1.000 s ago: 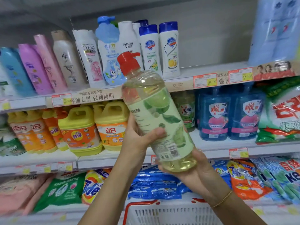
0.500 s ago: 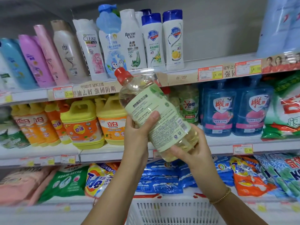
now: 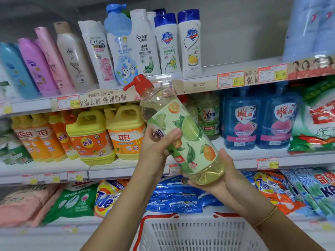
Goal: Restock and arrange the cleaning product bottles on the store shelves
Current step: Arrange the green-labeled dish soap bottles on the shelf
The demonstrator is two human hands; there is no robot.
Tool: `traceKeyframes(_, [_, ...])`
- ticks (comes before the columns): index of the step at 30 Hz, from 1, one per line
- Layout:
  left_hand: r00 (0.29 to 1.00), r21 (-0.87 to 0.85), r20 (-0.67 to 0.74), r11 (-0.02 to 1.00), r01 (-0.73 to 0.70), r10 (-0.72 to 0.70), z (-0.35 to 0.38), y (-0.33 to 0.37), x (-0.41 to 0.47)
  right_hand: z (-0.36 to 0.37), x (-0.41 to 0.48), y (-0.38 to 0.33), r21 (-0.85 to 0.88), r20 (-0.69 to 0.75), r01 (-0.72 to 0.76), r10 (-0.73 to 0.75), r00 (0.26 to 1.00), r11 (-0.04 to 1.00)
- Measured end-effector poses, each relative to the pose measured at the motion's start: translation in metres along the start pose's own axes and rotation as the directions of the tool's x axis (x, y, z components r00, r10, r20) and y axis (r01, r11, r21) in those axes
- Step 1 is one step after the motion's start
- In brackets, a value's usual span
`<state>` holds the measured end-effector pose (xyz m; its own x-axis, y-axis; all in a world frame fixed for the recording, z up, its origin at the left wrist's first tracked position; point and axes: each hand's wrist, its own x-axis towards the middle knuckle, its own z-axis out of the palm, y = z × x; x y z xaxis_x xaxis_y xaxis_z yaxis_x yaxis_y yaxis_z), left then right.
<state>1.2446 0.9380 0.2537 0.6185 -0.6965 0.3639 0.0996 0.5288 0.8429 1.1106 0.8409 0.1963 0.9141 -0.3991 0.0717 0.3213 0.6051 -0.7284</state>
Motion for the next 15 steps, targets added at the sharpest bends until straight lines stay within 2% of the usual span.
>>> traceKeyframes(2, [0.995, 0.097, -0.091, 0.995, -0.023, 0.032, 0.004, -0.003, -0.003, -0.006, -0.002, -0.003, -0.290, 0.072, 0.144, -0.129, 0.989, 0.946])
traceKeyframes(4, [0.984, 0.207, -0.166, 0.978, -0.035, 0.070, 0.009, -0.010, -0.005, -0.010, -0.006, -0.005, -0.621, 0.046, 0.216, -0.240, 0.970, 0.754])
traceKeyframes(6, [0.975, 0.274, -0.210, 0.962, -0.015, 0.075, 0.011, -0.016, -0.006, -0.012, -0.006, -0.003, -0.785, -0.012, 0.201, -0.339, 0.941, 0.586])
traceKeyframes(7, [0.975, 0.297, -0.211, 0.955, 0.002, 0.063, 0.012, -0.018, -0.006, -0.012, -0.007, -0.002, -0.810, -0.021, 0.196, -0.362, 0.932, 0.552])
traceKeyframes(11, [0.992, 0.299, -0.119, 0.952, 0.067, -0.032, 0.003, -0.018, -0.005, -0.017, -0.011, -0.009, -0.793, -0.022, 0.197, -0.349, 0.937, 0.577])
traceKeyframes(15, [0.981, 0.122, 0.130, 0.984, 0.129, -0.144, -0.009, -0.006, -0.002, -0.015, -0.023, -0.028, -0.650, 0.045, 0.199, -0.224, 0.974, 0.734])
